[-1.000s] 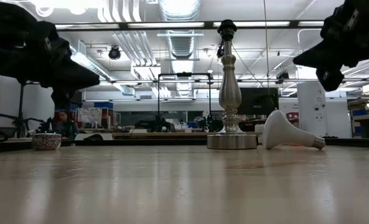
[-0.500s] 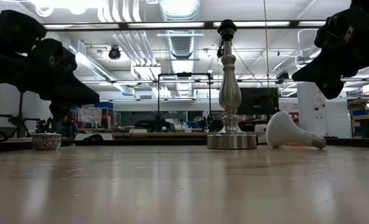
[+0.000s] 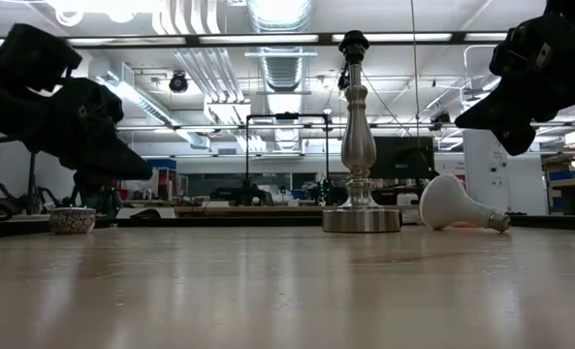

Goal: Screw lightbulb
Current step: Return to Home Position

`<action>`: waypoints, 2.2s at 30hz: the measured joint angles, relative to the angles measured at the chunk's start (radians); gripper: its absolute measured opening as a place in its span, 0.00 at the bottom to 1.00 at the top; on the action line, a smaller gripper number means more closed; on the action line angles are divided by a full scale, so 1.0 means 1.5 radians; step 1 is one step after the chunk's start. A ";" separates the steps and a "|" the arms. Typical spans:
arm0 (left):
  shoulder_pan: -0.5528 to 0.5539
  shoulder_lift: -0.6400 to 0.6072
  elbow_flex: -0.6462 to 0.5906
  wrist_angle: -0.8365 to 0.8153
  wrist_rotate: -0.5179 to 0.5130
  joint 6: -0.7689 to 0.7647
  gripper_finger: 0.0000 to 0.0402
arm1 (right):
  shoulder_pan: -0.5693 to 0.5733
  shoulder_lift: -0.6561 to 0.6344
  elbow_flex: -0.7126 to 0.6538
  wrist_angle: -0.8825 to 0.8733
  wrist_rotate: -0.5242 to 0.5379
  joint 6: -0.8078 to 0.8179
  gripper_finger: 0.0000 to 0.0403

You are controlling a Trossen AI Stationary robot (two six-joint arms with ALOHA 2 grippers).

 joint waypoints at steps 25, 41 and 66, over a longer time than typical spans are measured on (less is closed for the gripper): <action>0.000 0.062 0.000 -0.001 0.000 0.000 0.12 | 0.000 0.000 0.000 0.000 0.000 0.000 0.00; 0.000 0.066 0.000 -0.001 0.000 0.000 0.12 | 0.000 0.000 0.000 0.000 0.000 0.000 0.00; 0.000 0.066 0.000 -0.001 0.000 0.000 0.12 | 0.000 0.000 0.000 0.000 0.000 0.000 0.00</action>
